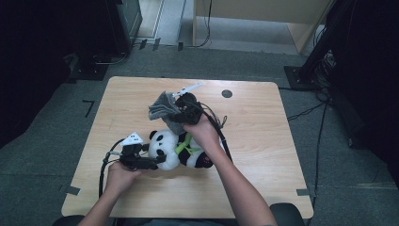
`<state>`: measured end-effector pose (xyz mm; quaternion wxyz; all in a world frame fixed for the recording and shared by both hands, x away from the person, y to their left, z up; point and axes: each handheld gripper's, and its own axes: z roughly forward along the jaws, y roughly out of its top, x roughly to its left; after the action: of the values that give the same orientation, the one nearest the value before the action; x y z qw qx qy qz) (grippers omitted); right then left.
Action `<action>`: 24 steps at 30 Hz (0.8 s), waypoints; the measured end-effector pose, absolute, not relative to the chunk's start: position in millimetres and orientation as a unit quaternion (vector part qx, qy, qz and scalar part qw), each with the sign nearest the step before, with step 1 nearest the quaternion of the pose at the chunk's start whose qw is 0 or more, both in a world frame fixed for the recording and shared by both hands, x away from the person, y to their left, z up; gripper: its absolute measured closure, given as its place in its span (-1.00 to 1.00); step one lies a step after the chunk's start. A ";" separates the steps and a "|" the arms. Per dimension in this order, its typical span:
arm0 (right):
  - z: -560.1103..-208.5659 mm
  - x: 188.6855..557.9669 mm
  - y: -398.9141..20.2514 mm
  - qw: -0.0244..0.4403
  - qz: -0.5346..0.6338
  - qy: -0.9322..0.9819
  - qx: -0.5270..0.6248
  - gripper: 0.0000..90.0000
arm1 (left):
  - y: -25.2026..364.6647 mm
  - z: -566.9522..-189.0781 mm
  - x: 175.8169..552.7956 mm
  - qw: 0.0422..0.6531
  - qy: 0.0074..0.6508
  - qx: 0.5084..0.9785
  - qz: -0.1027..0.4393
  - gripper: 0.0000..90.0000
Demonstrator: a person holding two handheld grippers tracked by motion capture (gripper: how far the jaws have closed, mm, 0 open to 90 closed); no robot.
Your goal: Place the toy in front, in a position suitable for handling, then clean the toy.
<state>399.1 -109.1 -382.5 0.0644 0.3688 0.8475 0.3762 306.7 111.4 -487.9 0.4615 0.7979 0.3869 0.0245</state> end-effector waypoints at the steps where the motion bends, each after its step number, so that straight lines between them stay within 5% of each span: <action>1: -384.4 399.7 -105.0 0.061 0.375 0.850 0.366 0.60 | 111.5 -487.7 306.9 0.460 0.386 0.799 0.024 -0.62; 16: -398.7 401.4 -61.7 0.009 0.359 0.865 0.352 0.60 | 110.5 -487.0 305.4 0.459 0.390 0.798 0.029 -0.61; 24: -417.6 411.6 -69.4 0.023 0.314 0.874 0.371 0.62 | 111.8 -486.4 307.5 0.454 0.406 0.793 0.021 -0.39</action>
<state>411.6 -69.4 -417.6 0.0228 0.3709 0.8738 0.3136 307.5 111.8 -486.4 0.4538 0.7929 0.4061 0.0207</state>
